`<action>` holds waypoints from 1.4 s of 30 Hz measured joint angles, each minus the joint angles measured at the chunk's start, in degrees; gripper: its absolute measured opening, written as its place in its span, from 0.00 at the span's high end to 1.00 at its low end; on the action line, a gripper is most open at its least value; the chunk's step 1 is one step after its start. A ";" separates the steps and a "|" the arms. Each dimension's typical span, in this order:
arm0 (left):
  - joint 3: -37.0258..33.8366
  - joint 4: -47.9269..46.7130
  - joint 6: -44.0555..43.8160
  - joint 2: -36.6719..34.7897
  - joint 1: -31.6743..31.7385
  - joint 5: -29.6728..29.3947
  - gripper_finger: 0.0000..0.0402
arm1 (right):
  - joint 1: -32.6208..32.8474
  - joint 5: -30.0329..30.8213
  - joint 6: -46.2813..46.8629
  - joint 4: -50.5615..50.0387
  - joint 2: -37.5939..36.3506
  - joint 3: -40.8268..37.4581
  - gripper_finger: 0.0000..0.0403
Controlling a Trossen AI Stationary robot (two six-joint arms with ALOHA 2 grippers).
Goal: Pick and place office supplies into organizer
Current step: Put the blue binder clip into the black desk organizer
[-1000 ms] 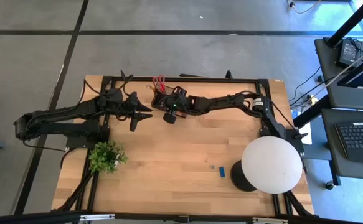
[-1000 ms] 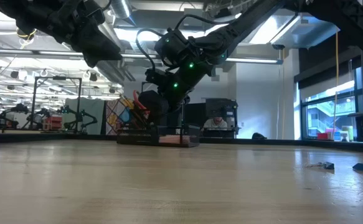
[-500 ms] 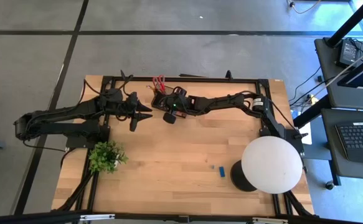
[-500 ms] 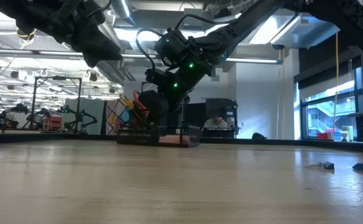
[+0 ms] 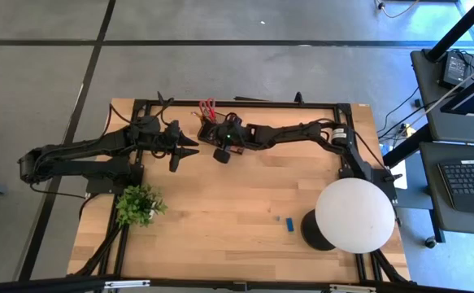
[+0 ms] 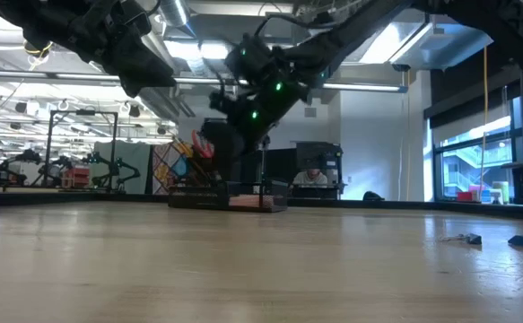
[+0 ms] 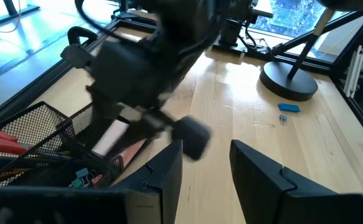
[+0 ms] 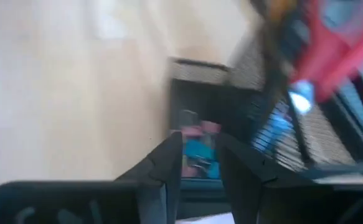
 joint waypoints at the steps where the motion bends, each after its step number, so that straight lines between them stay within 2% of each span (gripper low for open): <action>1: 0.00 0.00 0.00 0.00 0.00 0.01 0.68 | 0.32 -2.17 -0.81 -0.72 -0.71 0.09 0.74; 4: 0.00 -0.02 0.00 0.00 0.00 0.02 0.68 | 1.64 -5.85 -0.60 -5.50 -3.11 0.12 0.74; 10: 0.00 -0.04 0.01 0.00 0.00 0.02 0.68 | 5.09 -6.95 3.12 -23.66 -9.03 0.15 0.74; 15: 0.00 -0.02 0.02 0.00 0.00 0.02 0.68 | 9.74 -15.53 0.08 -41.18 -12.38 0.13 0.74; 19: 0.00 -0.02 0.02 0.00 0.00 0.02 0.68 | 14.63 -18.07 -2.81 -50.66 -12.87 0.06 0.74; 21: 0.00 -0.02 0.02 0.00 0.00 0.02 0.68 | 17.32 -18.01 -2.33 -52.57 -12.87 -0.10 0.74; 32: 0.00 -0.02 0.02 0.00 0.00 0.02 0.68 | 27.62 -18.22 16.78 -59.04 -12.85 -1.49 0.74; 42: 0.00 -0.04 0.02 0.00 0.00 0.02 0.68 | 29.66 -18.43 18.58 -60.13 -12.82 -1.49 0.72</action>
